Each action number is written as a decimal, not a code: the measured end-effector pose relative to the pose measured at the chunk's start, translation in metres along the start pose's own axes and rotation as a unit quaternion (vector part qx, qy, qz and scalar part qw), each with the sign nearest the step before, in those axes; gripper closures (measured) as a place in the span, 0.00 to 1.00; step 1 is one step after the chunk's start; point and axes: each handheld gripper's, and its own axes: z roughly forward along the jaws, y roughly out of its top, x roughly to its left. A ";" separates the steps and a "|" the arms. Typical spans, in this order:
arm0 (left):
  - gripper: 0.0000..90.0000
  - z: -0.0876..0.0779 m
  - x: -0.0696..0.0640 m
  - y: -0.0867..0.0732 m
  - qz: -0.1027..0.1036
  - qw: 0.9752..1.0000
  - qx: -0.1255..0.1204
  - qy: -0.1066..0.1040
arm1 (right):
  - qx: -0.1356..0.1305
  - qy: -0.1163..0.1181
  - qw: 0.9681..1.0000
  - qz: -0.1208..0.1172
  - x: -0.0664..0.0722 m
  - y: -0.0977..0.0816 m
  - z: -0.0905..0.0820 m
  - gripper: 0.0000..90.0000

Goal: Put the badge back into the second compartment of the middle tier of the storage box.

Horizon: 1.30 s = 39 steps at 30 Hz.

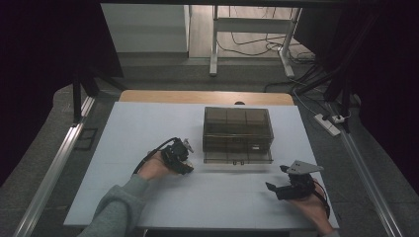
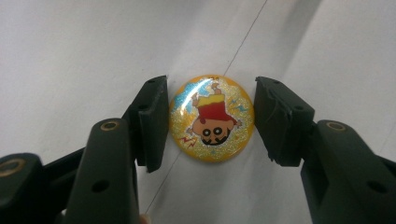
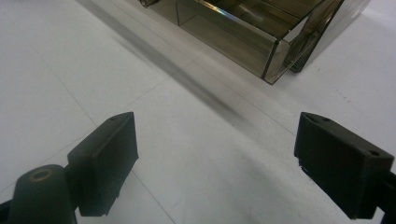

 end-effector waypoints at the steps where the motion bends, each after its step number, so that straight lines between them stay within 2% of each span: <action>1: 0.52 -0.001 0.001 0.000 -0.002 1.000 -0.004 0.000 | 0.000 0.000 1.000 0.001 0.000 0.000 0.000 0.14; 6: 0.52 -0.011 0.004 -0.004 -0.022 0.999 -0.036 -0.010 | 0.000 -0.001 1.000 0.001 0.000 0.000 0.000 0.14; 16: 0.52 -0.025 0.010 -0.010 -0.049 0.996 -0.080 -0.002 | -0.001 -0.001 1.000 0.000 0.000 0.000 0.000 0.14; 30: 0.52 -0.041 0.014 -0.017 -0.064 0.991 -0.122 -0.002 | -0.004 -0.004 1.000 0.000 0.000 0.000 -0.001 0.14; 39: 0.52 -0.052 0.016 -0.021 -0.076 0.985 -0.154 -0.001 | -0.003 -0.006 1.000 0.000 0.000 0.000 -0.001 0.14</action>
